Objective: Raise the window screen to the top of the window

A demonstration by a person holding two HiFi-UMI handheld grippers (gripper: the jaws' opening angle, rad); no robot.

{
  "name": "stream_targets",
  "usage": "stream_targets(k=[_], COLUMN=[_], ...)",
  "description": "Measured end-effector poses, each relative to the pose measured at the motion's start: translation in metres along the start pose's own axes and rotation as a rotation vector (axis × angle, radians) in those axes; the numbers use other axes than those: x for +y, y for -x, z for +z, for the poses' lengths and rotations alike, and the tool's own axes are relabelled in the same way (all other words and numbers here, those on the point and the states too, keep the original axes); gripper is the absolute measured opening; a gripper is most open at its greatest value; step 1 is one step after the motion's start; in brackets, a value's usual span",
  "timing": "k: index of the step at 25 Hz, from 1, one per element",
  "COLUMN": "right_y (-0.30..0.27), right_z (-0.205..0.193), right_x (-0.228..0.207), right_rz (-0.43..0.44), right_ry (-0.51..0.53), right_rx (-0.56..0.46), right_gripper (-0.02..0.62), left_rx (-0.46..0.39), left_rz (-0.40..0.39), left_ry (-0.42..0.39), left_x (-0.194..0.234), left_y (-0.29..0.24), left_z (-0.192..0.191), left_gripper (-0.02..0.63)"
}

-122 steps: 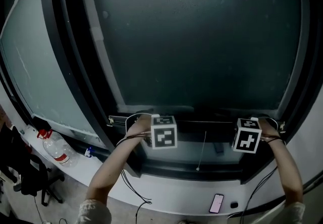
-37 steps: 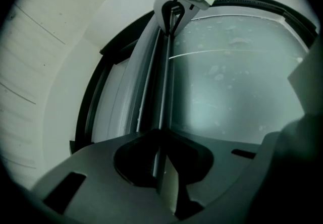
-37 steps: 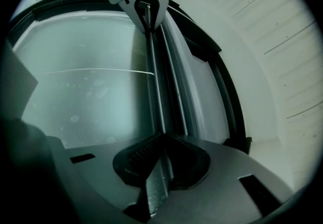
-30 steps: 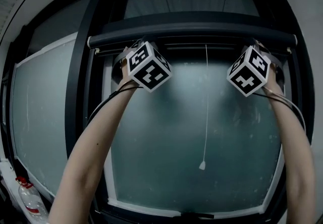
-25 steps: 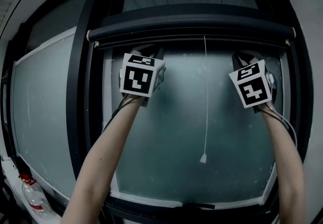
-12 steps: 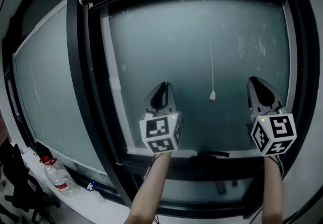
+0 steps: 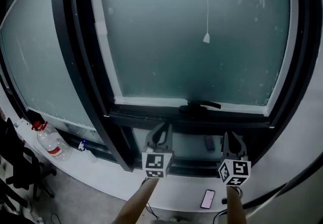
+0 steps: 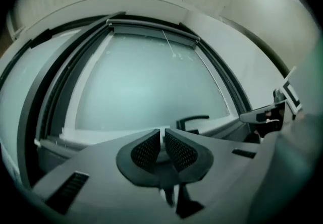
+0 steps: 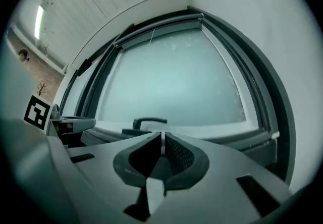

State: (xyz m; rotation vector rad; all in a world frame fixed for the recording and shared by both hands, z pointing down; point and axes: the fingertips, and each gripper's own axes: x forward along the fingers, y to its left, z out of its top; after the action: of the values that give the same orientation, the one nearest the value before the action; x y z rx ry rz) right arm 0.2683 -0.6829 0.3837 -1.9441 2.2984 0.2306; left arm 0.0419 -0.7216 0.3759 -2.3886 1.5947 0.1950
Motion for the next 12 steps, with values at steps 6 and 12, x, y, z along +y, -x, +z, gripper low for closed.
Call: stream_targets(k=[6,12], right_y=[0.064,0.105], right_z=[-0.076,-0.099], right_x=[0.061,0.093], right_rz=[0.174,0.215], right_ry=[0.085,0.142], right_rx=[0.196,0.247], right_gripper=[0.028,0.028], left_rx=[0.089,0.133], left_rz=[-0.01,-0.015], left_ry=[0.098,0.104], left_x=[-0.037,-0.043], left_y=[0.06,0.105], left_z=[-0.055,-0.069], left_gripper=[0.032,0.032])
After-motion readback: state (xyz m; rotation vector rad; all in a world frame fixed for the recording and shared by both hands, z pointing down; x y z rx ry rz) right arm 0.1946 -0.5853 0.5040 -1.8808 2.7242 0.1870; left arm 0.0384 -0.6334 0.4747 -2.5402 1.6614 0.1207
